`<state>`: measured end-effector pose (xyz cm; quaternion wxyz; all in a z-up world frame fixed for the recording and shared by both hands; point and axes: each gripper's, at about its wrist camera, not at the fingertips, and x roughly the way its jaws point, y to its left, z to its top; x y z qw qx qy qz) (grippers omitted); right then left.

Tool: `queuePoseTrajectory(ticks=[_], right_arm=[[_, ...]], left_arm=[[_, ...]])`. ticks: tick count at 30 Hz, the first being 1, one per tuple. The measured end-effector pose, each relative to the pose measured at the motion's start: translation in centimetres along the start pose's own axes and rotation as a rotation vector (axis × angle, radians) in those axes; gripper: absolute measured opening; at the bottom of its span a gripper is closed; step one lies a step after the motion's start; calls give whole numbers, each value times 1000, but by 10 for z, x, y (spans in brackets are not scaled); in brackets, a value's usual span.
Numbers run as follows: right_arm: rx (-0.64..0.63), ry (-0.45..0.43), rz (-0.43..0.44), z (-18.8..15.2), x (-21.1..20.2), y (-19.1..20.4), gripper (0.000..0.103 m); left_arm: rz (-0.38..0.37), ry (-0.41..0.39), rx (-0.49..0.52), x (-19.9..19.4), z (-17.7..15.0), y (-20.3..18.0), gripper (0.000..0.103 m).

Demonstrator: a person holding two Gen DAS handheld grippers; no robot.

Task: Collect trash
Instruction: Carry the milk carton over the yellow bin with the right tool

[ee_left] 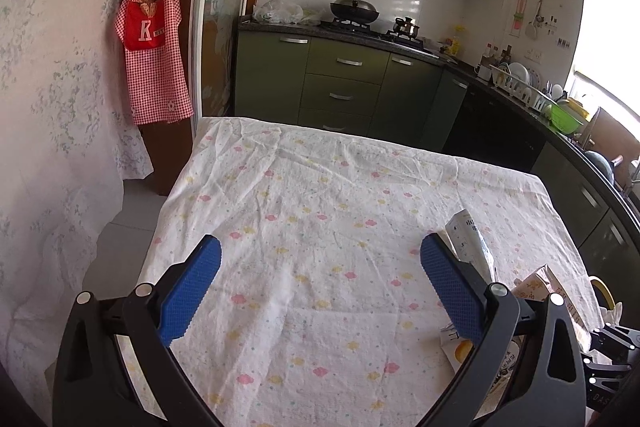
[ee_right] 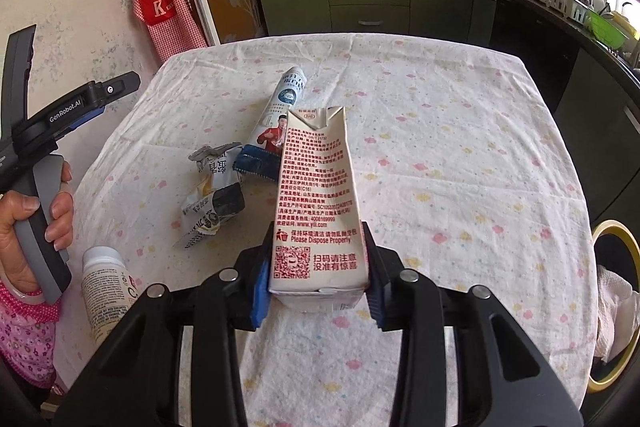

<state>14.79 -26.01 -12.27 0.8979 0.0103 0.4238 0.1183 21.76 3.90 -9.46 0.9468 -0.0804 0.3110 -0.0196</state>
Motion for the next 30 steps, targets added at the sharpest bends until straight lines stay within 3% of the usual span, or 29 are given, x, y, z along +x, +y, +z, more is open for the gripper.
queuePoseTrajectory(ticks=[6,17,24,30], right_arm=[[37,-46,27,-1,-26,-12,36],[59,-145,-11,1,-84,-43,36],[155,-234,-191,-4,-141,-108,36],[327,-210,-394,-29,-159,-199,36]], left_arm=[[1,0,7,0,0,-1,98],[8,-12,17,-1,-1,-3,98],[9,-5,22,1,-2,-3,98],[10,-6,33,1,-3,-5,98]])
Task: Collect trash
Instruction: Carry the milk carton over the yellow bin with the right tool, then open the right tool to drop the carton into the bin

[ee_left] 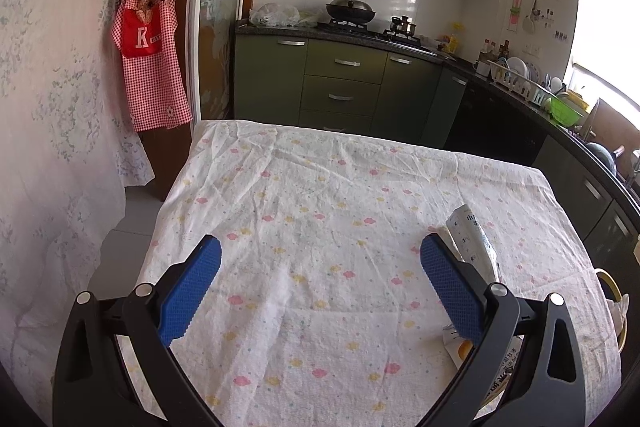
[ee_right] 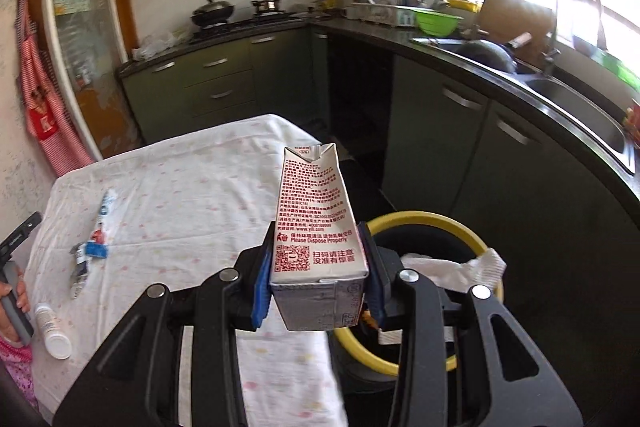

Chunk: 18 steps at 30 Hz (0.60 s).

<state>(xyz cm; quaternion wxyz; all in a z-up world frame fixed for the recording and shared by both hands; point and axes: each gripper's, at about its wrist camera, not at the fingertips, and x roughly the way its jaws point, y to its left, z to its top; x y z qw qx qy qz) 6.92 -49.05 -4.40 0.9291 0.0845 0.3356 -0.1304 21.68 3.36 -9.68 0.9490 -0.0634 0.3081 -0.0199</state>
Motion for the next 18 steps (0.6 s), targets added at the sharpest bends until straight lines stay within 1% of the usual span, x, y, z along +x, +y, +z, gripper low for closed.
queuePoseTrajectory(ticks=[4,6,9,11,14,18], right_arm=[[95,54,-91,-8,30,-47,36],[133,84,-119,-15,51,-61,36],[147,147,-148,-25,89,-78,37],[183,158,-174,-32,101,-88,46],[210,109,-178,-38,88,-88,49],[170,66,-171,-41,60,-73,56]], left_arm=[[-1,4,5,1,0,-2,98],[-1,7,7,2,0,-2,98],[-6,11,9,2,0,-3,98],[-7,8,14,2,-1,-4,98],[-5,5,20,1,-1,-5,98],[-12,12,33,2,-2,-8,98]])
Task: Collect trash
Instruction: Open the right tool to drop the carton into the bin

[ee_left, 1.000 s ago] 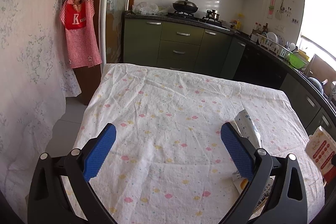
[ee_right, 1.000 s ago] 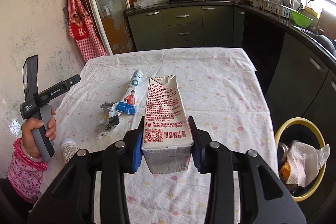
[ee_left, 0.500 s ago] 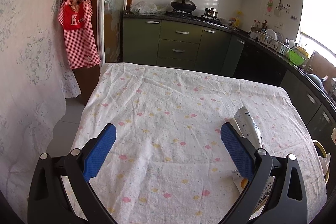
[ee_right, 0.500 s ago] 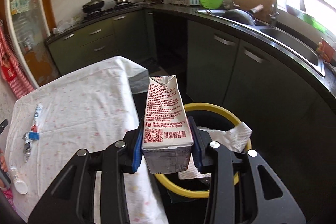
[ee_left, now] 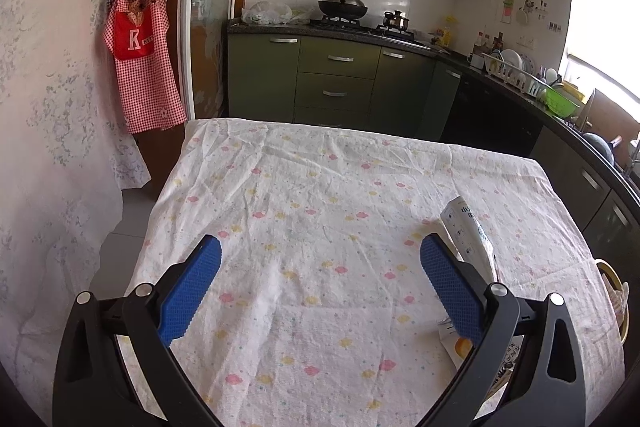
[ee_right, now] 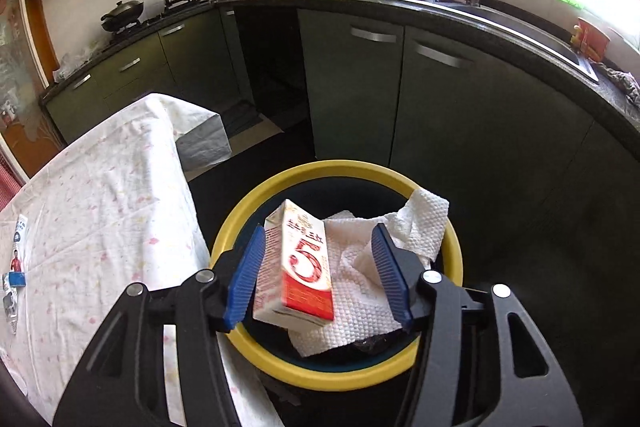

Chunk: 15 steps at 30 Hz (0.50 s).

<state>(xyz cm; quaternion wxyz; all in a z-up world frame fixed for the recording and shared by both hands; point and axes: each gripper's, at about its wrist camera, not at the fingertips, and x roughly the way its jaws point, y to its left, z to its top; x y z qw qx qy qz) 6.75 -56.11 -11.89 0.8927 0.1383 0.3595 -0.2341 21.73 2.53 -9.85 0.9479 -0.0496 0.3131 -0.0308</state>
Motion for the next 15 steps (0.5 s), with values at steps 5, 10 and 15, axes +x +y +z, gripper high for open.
queuePoseTrajectory(ticks=[5,10,15], right_arm=[[-63,-20,35,-14,-27,16,58],[-92,-24,92,-22,-42,23,58],[-100,-28,120,-28,-50,26,59]], left_arm=[[-22,-8,18,-4,0,-6,98],[-104,-2,55,-20,5,-14,98],[-176,35,142,-51,6,-30,98]])
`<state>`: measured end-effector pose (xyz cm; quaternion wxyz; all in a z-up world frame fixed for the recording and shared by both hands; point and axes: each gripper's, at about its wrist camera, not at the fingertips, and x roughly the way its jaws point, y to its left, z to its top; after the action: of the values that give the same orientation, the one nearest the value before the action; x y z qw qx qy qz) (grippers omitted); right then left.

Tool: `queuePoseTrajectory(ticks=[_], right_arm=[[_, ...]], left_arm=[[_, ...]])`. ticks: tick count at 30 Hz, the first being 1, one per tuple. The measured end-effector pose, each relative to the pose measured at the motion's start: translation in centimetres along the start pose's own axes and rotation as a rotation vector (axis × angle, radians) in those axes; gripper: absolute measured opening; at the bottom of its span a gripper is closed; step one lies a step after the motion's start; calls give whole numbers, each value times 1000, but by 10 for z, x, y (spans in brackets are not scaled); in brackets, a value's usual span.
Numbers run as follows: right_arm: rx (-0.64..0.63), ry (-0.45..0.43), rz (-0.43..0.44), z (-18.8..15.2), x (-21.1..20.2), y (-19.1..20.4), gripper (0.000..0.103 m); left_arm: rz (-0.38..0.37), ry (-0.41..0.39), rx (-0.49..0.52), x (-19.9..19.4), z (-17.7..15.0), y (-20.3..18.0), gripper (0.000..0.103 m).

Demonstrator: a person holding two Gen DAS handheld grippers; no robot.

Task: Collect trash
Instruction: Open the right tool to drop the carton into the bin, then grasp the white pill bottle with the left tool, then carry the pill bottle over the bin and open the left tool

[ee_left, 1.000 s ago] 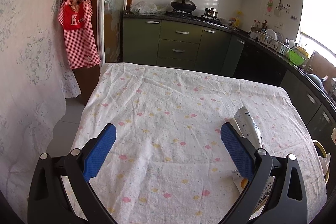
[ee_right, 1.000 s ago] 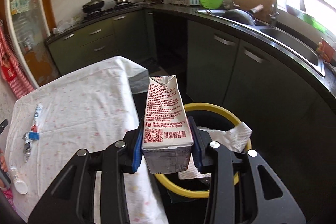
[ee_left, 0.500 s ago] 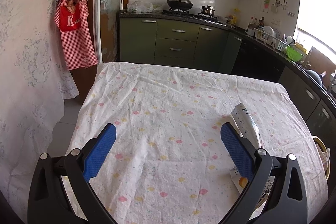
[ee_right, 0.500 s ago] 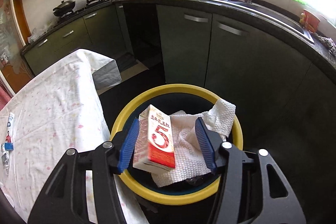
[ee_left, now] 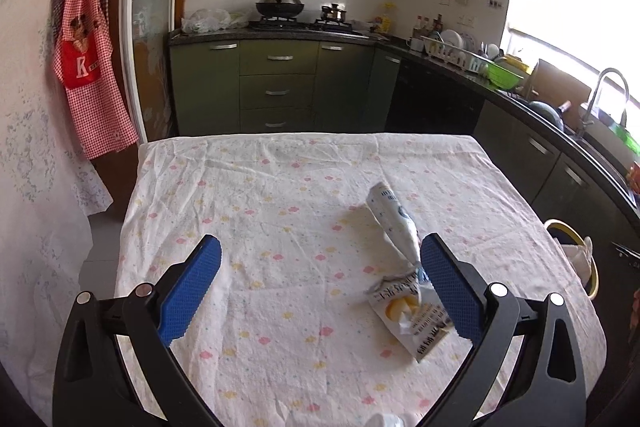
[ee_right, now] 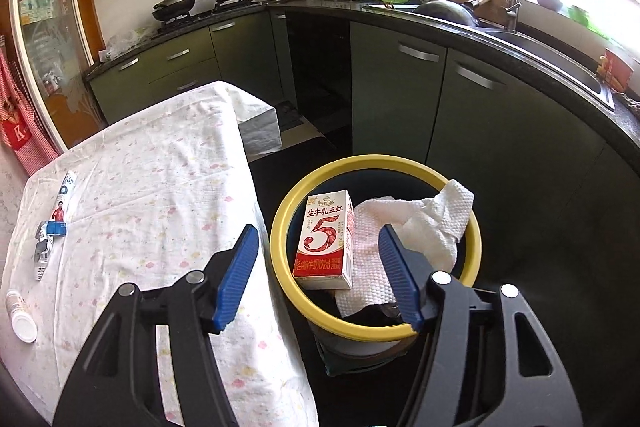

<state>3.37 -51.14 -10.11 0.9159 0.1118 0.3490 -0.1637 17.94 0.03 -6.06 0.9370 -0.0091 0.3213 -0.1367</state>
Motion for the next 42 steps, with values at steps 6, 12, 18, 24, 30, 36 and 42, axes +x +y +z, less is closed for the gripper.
queuePoseTrajectory(ticks=[6,12,18,24,30,36,42], right_arm=[[0,-3,66,-7,-2,9,60],[-32,4,119,-10,-4,20,60],[-28,-5,136,-18,-13,23,63],[-34,0,146,-19,-15,26,63],[-44,7,157,-20,-13,31,63],[-45,14,165,-22,-11,33,63],[-44,11,165,-22,-12,33,63]], left_arm=[[-118,90,-19,-33,-32,-27,98],[-247,141,170,-51,-70,-64,98],[-266,205,212,-38,-89,-66,98],[-238,246,230,-24,-99,-62,98],[-207,254,262,-22,-105,-64,98],[-197,269,295,-21,-109,-69,93],[-190,289,314,-17,-113,-68,84]])
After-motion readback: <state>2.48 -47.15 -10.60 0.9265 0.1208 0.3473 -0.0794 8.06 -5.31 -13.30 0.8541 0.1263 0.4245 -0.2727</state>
